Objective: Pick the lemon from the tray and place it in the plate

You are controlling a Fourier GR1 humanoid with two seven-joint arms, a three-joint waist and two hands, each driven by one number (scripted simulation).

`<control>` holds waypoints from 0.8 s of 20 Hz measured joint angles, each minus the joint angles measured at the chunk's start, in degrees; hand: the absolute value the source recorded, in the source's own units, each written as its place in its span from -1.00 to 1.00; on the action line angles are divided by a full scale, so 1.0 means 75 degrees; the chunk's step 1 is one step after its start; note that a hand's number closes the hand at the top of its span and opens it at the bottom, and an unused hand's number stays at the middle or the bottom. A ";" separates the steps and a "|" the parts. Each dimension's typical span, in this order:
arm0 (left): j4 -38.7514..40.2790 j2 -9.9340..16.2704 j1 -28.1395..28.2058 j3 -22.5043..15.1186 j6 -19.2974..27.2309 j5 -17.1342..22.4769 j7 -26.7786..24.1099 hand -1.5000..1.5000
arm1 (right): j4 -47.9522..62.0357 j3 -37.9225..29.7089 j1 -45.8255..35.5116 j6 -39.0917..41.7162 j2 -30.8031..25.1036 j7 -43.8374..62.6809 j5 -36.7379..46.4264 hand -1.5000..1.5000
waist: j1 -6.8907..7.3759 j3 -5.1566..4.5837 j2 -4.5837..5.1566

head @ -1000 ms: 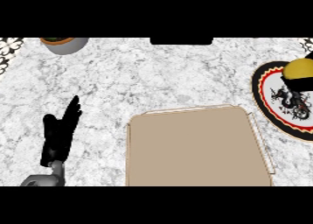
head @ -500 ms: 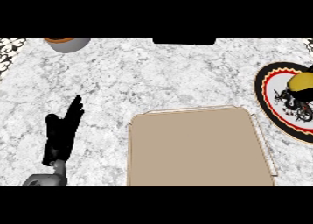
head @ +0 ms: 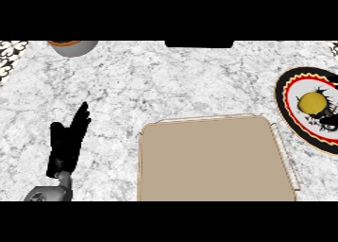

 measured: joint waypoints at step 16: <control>-0.0322 -0.0111 0.0278 -0.0094 0.0076 -0.0130 0.0081 0.00 | 0.0723 -0.2613 0.0183 0.1903 -0.0567 -0.2535 -0.3122 -1.00 | -0.0065 0.0004 -0.0021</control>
